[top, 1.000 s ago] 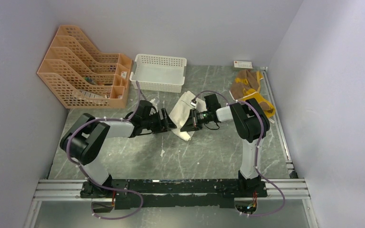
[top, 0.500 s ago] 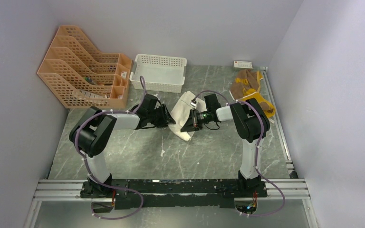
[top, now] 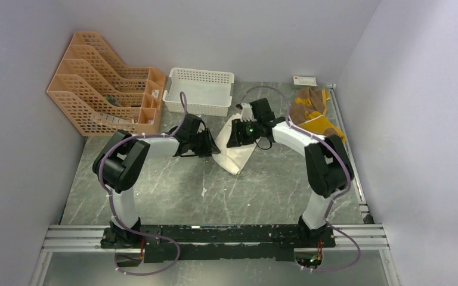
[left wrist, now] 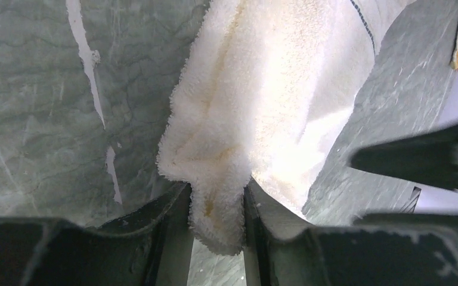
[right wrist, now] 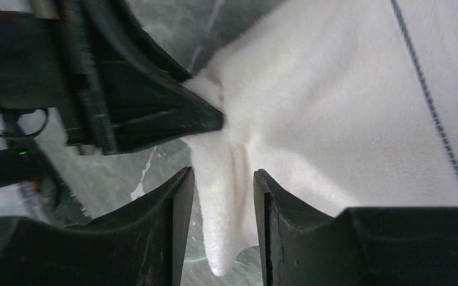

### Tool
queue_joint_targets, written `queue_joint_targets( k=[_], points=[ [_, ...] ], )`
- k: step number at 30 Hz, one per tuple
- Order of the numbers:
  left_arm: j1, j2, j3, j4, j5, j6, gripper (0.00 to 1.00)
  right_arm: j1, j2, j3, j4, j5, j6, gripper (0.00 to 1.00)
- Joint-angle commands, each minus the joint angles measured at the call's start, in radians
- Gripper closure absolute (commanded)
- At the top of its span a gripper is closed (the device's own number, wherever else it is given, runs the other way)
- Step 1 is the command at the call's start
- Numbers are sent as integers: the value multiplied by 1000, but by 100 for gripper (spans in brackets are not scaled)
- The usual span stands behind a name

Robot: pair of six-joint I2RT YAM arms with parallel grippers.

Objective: Roll the towels
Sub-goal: Roll the towel at the center of the board.

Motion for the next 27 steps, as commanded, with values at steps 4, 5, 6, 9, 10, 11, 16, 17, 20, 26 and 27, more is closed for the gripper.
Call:
queue_joint_targets(
  k=[4, 5, 6, 9, 10, 11, 16, 17, 20, 26, 27],
  points=[
    [6, 56, 29, -117, -67, 66, 58, 215, -208, -5, -87, 530, -237, 54],
    [8, 60, 34, -123, -64, 69, 58, 253, -227, -17, -85, 583, -263, 53],
    [9, 63, 39, -131, -60, 71, 58, 288, -243, -37, -81, 631, -284, 51],
    [15, 75, 44, -135, -39, 73, 57, 353, -277, -90, -78, 693, -310, 49],
    [19, 80, 44, -133, -30, 73, 57, 367, -288, -111, -70, 705, -310, 49],
    [22, 84, 44, -132, -19, 71, 57, 380, -300, -131, -59, 721, -309, 49],
    [34, 99, 45, -130, 13, 68, 57, 469, -326, -187, -15, 838, -317, 48],
    [36, 102, 47, -131, 17, 69, 57, 487, -319, -186, -10, 868, -323, 48],
    [39, 114, 56, -142, 33, 76, 57, 528, -288, -170, -2, 909, -332, 48],
    [45, 124, 57, -147, 46, 79, 57, 572, -215, -164, 14, 966, -337, 49],
    [45, 124, 56, -145, 49, 79, 57, 572, -197, -165, 15, 976, -339, 49]
  ],
)
